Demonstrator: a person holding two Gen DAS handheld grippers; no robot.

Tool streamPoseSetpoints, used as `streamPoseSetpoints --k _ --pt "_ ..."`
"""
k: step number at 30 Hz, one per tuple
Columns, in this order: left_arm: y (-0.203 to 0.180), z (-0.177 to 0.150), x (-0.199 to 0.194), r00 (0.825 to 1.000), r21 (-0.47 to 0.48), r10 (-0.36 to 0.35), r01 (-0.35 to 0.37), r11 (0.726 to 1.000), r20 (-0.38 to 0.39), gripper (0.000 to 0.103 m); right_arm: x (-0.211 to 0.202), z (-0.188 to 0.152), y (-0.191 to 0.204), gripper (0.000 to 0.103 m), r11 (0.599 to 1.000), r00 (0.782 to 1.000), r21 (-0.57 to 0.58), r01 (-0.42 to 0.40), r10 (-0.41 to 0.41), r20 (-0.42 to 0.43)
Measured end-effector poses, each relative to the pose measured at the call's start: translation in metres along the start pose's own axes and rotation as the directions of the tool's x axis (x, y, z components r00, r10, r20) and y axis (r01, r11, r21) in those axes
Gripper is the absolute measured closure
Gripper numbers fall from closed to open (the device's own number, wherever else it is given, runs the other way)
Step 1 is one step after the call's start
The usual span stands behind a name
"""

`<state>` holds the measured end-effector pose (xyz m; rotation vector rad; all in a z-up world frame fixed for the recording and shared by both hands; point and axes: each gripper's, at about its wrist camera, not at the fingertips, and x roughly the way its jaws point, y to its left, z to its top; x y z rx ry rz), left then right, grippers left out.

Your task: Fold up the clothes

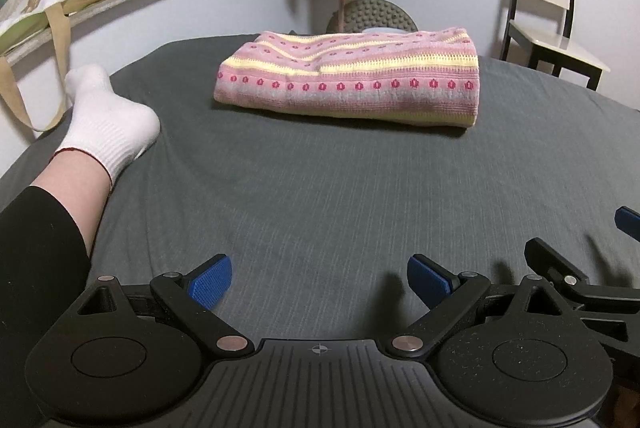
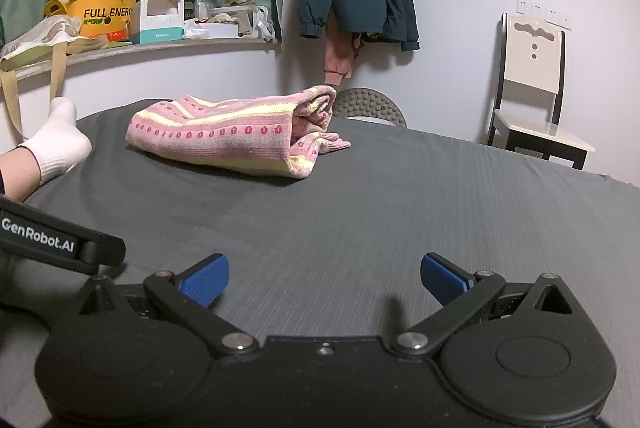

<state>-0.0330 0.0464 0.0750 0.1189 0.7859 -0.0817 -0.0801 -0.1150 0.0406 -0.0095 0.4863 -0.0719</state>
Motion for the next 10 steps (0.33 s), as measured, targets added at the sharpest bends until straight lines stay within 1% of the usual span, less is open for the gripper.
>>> streamPoseSetpoints --k 10 --pt "0.0016 -0.0006 0.0014 1.0 -0.016 0.002 -0.002 1.0 -0.006 0.008 0.0003 0.0002 0.0002 0.0 1.0 1.0 -0.002 -0.001 0.001 -0.005"
